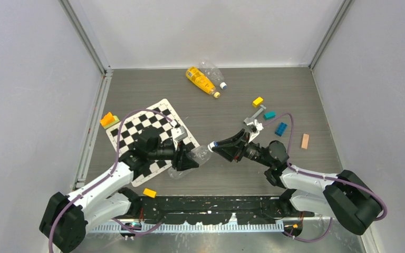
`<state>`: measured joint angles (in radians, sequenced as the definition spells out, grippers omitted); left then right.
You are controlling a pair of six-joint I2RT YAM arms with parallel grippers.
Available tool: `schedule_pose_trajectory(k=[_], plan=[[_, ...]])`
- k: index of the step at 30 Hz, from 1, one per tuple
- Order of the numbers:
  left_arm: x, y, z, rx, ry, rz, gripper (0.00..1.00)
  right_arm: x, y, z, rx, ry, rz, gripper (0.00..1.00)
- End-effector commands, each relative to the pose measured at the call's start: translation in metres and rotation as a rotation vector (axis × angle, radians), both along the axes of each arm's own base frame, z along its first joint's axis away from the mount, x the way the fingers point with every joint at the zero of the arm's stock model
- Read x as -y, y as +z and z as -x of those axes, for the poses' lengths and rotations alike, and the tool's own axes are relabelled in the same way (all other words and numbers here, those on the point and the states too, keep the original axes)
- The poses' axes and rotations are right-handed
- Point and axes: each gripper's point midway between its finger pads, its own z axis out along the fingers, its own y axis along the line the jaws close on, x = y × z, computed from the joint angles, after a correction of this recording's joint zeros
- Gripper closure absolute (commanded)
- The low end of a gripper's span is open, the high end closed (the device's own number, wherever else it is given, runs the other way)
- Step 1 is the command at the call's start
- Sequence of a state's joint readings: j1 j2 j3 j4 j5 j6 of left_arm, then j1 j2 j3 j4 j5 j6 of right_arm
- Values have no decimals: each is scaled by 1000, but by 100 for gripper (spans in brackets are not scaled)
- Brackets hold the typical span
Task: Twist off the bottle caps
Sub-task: Unscrew the bottle cap from the plastic bottle.
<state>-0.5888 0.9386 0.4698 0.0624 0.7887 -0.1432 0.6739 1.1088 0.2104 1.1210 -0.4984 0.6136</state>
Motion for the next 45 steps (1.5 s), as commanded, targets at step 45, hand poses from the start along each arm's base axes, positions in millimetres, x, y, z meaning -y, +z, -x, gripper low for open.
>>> schedule_pose_trajectory(k=[45], plan=[[16,60,10,186,-145,161,100,35,67,-22,43,-247,-269,99]])
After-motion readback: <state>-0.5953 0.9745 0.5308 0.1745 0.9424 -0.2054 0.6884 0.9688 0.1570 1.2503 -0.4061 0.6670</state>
